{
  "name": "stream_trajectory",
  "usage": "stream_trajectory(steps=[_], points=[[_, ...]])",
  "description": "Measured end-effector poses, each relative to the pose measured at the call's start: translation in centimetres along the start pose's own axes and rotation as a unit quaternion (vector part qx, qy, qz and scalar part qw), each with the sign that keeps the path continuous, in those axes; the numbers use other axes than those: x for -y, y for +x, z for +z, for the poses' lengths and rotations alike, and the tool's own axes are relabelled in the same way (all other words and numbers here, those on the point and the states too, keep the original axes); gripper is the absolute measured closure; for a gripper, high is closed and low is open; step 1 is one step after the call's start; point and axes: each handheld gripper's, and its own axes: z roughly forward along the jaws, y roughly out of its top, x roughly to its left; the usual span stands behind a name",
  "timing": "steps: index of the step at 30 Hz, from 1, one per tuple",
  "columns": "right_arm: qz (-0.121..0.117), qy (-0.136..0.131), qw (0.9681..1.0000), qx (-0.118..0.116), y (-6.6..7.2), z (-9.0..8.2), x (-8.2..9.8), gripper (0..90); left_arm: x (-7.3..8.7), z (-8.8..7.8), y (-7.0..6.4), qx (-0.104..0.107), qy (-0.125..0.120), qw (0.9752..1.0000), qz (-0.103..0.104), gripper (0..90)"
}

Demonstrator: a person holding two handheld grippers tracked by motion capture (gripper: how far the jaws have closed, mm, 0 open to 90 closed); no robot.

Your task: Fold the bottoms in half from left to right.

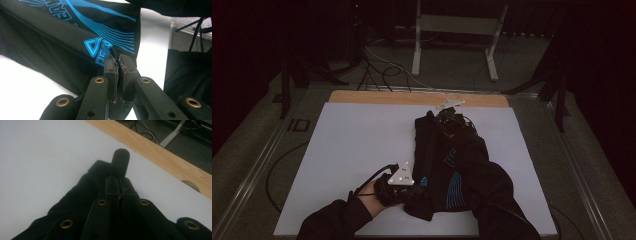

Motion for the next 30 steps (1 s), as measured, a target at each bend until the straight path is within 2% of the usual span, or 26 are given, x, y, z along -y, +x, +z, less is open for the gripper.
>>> stream_trajectory(steps=[1,2,8,14,18,30], points=[[0.000,0.000,1.0000,0.000,0.0,0.0,0.0,87.7,0.0,0.0,0.0,0.000,0.000,1.0000,0.000,85.3],[-0.001,0.001,1.0000,0.000,-0.1,-0.1,0.1,87.7,-0.4,0.3,-0.1,0.001,0.002,1.0000,0.008,85.3],[0.008,0.000,0.9999,0.011,-1.2,-0.9,0.8,87.7,-1.1,1.1,-0.2,0.008,0.003,0.9999,0.015,85.3],[0.012,0.000,0.9996,0.024,-2.2,-1.5,1.3,87.6,-2.1,2.4,-0.3,0.016,-0.009,0.9998,0.012,85.3],[0.017,0.001,0.9994,0.028,-2.7,-1.8,1.7,87.6,-2.4,2.9,-0.3,0.020,-0.008,0.9997,0.011,85.3],[0.020,0.012,0.9988,0.043,-4.4,-2.4,3.1,87.6,-3.8,4.9,-0.6,0.029,-0.011,0.9993,0.023,85.3]])
